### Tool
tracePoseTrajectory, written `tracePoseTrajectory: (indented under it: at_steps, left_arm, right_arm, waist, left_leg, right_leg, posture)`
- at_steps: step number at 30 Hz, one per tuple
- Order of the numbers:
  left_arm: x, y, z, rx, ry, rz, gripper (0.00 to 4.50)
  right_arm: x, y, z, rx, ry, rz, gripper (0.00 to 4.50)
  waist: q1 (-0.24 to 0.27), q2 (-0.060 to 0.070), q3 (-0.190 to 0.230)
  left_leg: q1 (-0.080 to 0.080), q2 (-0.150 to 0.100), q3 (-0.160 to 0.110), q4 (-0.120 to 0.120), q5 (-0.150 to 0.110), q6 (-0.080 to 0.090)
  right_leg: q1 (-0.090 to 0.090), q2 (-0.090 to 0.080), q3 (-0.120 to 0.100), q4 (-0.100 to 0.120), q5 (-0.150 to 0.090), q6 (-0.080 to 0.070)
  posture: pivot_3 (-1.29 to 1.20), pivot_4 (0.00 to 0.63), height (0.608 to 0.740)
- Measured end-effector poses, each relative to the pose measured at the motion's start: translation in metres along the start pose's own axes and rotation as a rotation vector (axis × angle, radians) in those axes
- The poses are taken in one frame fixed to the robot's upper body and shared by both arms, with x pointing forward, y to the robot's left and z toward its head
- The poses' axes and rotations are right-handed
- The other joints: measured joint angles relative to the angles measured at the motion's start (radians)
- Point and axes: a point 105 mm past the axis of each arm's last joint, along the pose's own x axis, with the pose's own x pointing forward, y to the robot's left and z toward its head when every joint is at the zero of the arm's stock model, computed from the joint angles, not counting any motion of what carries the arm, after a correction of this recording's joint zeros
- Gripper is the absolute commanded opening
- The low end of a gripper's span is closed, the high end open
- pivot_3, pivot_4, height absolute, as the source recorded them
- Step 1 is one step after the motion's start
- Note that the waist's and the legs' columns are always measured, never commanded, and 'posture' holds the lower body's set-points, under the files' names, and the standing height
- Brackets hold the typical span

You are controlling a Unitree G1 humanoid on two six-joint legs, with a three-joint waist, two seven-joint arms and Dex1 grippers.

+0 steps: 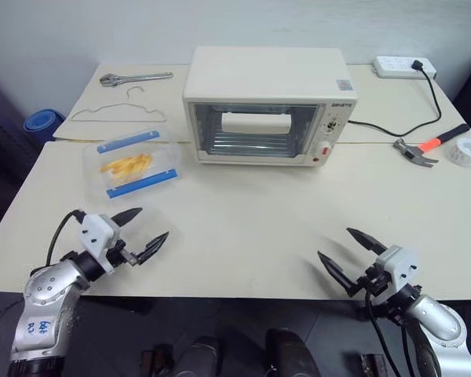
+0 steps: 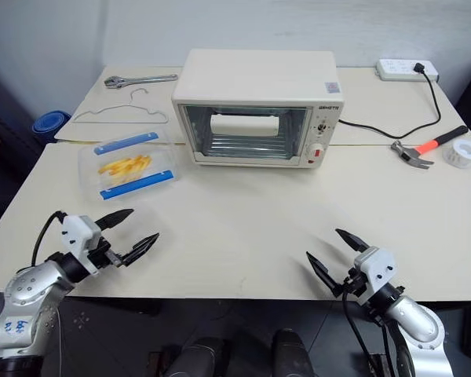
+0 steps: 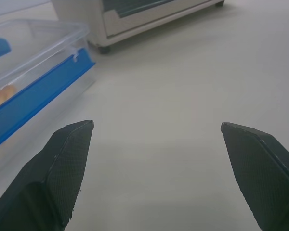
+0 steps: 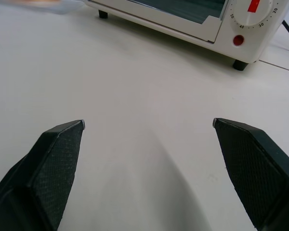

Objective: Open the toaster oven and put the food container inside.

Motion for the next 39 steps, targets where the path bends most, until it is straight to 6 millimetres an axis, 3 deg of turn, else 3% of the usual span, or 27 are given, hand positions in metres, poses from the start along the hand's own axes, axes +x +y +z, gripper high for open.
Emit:
tracePoseTrajectory:
  at_steps: [3,7,13,17,20,26,34,37,39]
  left_arm:
    - [0.004,0.002,0.001,-0.019,0.004,-0.002,4.50]
    - [0.004,0.003,0.005,-0.108,-0.021,-0.042,4.50]
    - [-0.005,0.008,0.025,-0.185,-0.077,-0.133,4.50]
    - [0.000,0.015,0.062,-0.197,-0.180,-0.211,4.50]
    - [0.002,0.017,0.073,-0.203,-0.210,-0.230,4.50]
    - [0.004,0.019,0.075,-0.223,-0.231,-0.200,4.50]
    - [0.003,0.015,0.068,-0.247,-0.224,-0.170,4.50]
    - [0.003,0.017,0.069,-0.249,-0.228,-0.157,4.50]
    - [0.004,0.019,0.072,-0.258,-0.234,-0.149,4.11]
  right_arm:
    - [0.003,0.003,0.001,0.004,-0.008,0.031,4.47]
    - [0.023,-0.002,0.016,0.026,-0.066,0.072,4.47]
    - [0.062,-0.027,0.061,0.043,-0.166,0.090,4.47]
    - [0.111,-0.043,0.106,0.066,-0.230,0.135,4.47]
    - [0.134,-0.043,0.126,0.078,-0.261,0.168,4.47]
    - [0.167,-0.023,0.133,0.132,-0.254,0.262,4.47]
    - [0.174,-0.007,0.138,0.126,-0.248,0.340,4.47]
    - [0.163,0.000,0.132,0.085,-0.206,0.408,4.47]
    - [0.154,0.008,0.123,0.052,-0.172,0.464,4.50]
  waist:
    - [0.000,0.000,0.000]
    - [-0.005,0.000,0.000]
    - [-0.010,0.000,0.000]
    - [-0.023,0.000,0.002]
    - [-0.024,0.000,0.002]
    - [-0.032,0.000,0.002]
    - [-0.036,0.000,0.002]
    - [-0.040,0.000,0.002]
    - [-0.044,0.000,0.002]
  left_leg:
    - [0.000,0.001,0.000,0.000,0.000,0.000]
    - [0.000,0.001,0.001,0.000,0.000,0.000]
    - [-0.001,0.002,-0.001,0.000,-0.001,-0.001]
    - [-0.002,0.002,0.000,0.001,0.000,-0.001]
    - [-0.002,0.003,-0.001,-0.001,-0.002,-0.002]
    - [-0.005,0.002,0.000,-0.001,-0.004,0.000]
    - [-0.005,0.003,0.001,0.000,-0.004,0.000]
    - [-0.005,0.004,0.000,0.000,-0.004,-0.001]
    - [-0.005,0.004,0.001,0.000,-0.004,-0.001]
  right_leg:
    - [0.000,0.000,0.000,0.000,0.000,0.000]
    - [-0.001,0.000,0.000,0.000,0.000,-0.001]
    - [-0.001,0.000,0.000,0.000,0.001,-0.002]
    - [-0.003,0.000,0.000,0.000,0.002,-0.002]
    - [-0.004,0.001,-0.001,0.001,0.002,-0.002]
    - [-0.008,0.000,-0.001,0.001,0.002,-0.002]
    - [-0.008,0.001,-0.001,0.001,0.002,-0.002]
    - [-0.009,0.001,0.000,0.002,0.002,-0.002]
    - [-0.009,0.001,0.000,0.003,0.002,-0.002]
  posture:
    - [0.00,0.150,0.740]
    - [0.00,0.150,0.740]
    - [0.00,0.150,0.740]
    - [0.00,0.150,0.740]
    - [0.00,0.150,0.740]
    - [0.00,0.150,0.740]
    - [0.00,0.150,0.740]
    - [0.00,0.150,0.740]
    - [0.00,0.150,0.740]
